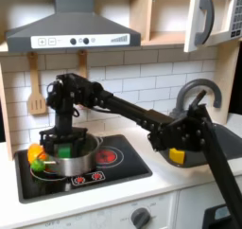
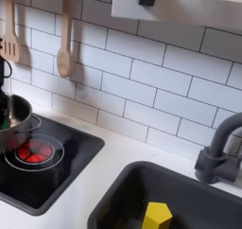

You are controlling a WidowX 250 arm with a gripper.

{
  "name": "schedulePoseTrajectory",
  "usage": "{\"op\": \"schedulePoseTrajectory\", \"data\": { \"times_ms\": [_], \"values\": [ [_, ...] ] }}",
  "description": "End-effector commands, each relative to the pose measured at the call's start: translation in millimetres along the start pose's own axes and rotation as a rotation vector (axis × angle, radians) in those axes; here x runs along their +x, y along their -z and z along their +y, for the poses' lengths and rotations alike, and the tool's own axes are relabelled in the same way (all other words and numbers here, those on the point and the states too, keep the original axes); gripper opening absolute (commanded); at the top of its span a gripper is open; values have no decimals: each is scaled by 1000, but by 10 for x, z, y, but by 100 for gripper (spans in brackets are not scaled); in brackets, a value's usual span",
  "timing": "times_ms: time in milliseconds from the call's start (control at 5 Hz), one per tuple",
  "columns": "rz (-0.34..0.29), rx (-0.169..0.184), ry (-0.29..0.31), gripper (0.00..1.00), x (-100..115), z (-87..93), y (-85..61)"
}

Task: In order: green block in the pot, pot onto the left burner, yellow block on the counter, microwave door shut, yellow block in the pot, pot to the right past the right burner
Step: 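Slide the pot onto the left burner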

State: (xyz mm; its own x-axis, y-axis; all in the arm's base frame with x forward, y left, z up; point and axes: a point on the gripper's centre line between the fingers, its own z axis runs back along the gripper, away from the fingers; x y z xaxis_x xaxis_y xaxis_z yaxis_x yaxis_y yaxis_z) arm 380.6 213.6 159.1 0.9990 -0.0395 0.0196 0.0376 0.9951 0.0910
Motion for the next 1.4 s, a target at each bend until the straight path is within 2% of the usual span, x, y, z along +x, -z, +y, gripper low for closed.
{"op": "schedulePoseTrajectory", "data": {
  "times_ms": [0,200,600,800,1000,1200],
  "values": [
    [-16,-12,17,100,-6,-5,-65],
    [-5,-39,25,100,-37,-29,-66],
    [-5,-40,28,100,-118,-63,-271],
    [-41,-21,27,100,-172,-89,-507],
    [-65,-27,31,100,-231,-139,-655],
    [-60,-49,56,100,-320,-309,-709]
  ]
}}
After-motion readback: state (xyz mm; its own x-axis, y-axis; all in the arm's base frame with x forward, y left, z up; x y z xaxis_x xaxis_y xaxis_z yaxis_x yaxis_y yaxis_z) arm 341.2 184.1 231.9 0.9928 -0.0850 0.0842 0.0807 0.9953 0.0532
